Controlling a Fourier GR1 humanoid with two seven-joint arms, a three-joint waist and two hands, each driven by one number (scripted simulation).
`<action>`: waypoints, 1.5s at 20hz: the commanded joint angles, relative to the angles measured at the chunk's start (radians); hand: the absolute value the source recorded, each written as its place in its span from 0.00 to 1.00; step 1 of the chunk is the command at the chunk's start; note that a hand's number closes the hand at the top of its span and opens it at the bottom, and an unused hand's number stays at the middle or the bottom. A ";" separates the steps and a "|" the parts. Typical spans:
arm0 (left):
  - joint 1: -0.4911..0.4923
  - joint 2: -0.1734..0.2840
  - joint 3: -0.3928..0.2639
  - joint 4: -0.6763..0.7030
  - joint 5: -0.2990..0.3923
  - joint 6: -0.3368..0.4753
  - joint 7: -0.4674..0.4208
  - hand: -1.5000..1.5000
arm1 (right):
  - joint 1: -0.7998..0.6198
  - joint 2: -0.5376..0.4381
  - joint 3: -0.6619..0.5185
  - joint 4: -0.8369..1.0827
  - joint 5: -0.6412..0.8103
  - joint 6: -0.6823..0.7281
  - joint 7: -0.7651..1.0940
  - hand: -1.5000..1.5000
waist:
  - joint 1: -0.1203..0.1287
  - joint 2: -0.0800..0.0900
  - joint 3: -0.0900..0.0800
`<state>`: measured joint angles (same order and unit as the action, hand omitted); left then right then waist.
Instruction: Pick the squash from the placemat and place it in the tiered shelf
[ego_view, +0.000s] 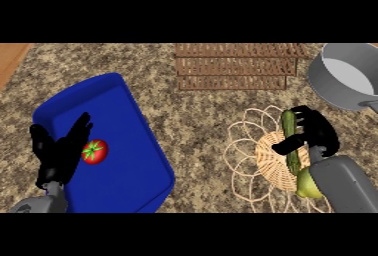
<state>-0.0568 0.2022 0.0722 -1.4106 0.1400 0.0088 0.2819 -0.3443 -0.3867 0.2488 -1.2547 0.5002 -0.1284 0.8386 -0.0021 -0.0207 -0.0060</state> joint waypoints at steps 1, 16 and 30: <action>0.043 -0.009 0.002 0.055 -0.005 -0.012 -0.011 0.50 | 0.012 0.055 0.020 -0.039 0.024 -0.030 -0.042 1.00 | 0.004 0.020 0.006; -0.035 -0.018 0.009 0.065 -0.002 0.005 0.039 0.50 | -0.379 0.384 0.351 -0.352 0.172 0.092 0.086 1.00 | 0.001 0.017 0.005; 0.026 0.010 0.036 0.071 0.016 -0.050 -0.007 0.50 | -0.820 0.335 -0.018 -0.476 0.214 0.375 0.387 1.00 | 0.002 0.017 0.004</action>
<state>-0.0492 0.1964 0.0891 -1.4103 0.1319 -0.0029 0.2661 -1.0286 -0.0502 0.3235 -1.7753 0.7154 0.1540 1.0886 -0.0055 -0.0127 0.0079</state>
